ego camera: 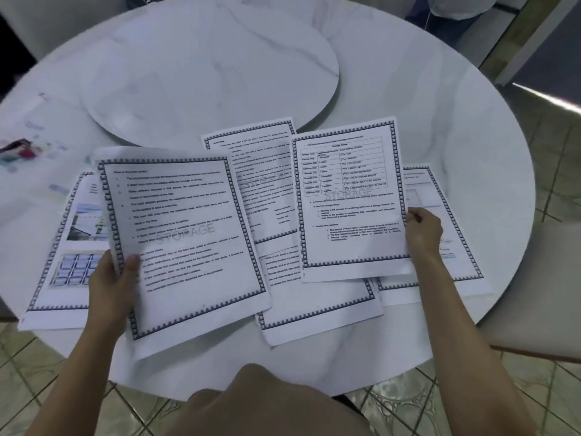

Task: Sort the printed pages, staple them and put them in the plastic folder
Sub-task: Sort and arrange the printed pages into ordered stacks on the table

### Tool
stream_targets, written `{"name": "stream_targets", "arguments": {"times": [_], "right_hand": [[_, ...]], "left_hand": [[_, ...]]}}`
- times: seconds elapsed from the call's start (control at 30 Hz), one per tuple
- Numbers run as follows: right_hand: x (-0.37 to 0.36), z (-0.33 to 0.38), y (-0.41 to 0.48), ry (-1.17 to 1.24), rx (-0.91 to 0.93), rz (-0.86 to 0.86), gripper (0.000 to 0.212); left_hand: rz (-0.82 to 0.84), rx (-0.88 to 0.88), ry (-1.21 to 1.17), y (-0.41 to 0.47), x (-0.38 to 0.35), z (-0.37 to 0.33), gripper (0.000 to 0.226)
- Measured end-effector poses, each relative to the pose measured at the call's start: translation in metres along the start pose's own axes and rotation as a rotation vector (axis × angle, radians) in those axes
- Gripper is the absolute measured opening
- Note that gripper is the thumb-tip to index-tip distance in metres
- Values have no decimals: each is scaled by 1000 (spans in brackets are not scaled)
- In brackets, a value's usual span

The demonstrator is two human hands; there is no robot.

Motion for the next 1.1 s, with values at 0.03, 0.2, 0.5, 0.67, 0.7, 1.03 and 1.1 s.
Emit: {"name": "stream_targets", "arguments": {"times": [0.03, 0.2, 0.5, 0.67, 0.7, 1.03, 1.1], "right_hand": [[-6, 4, -3, 6, 7, 7, 29], [-39, 29, -22, 31, 52, 37, 27], [-86, 57, -53, 113, 194, 144, 25], [-71, 42, -50, 166, 174, 111, 30], [-66, 37, -49, 151, 178, 94, 30], [-8, -16, -22, -4, 225, -27, 33], [2, -23, -17, -57, 255, -50, 33]], "left_hand": [[6, 12, -19, 1, 1, 1, 33], [48, 36, -74, 10, 12, 6, 33], [127, 19, -56, 15, 5, 3, 32], [150, 16, -7, 16, -4, -1, 33], [154, 15, -6, 16, -6, -2, 33], [193, 37, -57, 7, -35, -6, 31], [188, 27, -65, 5, -42, -7, 32]]}}
Point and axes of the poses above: each hand's wrist, its own y-axis towards the middle knuckle, its own x-axis out of the back of the hand, z = x × y, the point moved 3 cm from there along y, towards the middle knuckle, and after that the axes turned 8 degrees about -y, right-handed, at the moved point
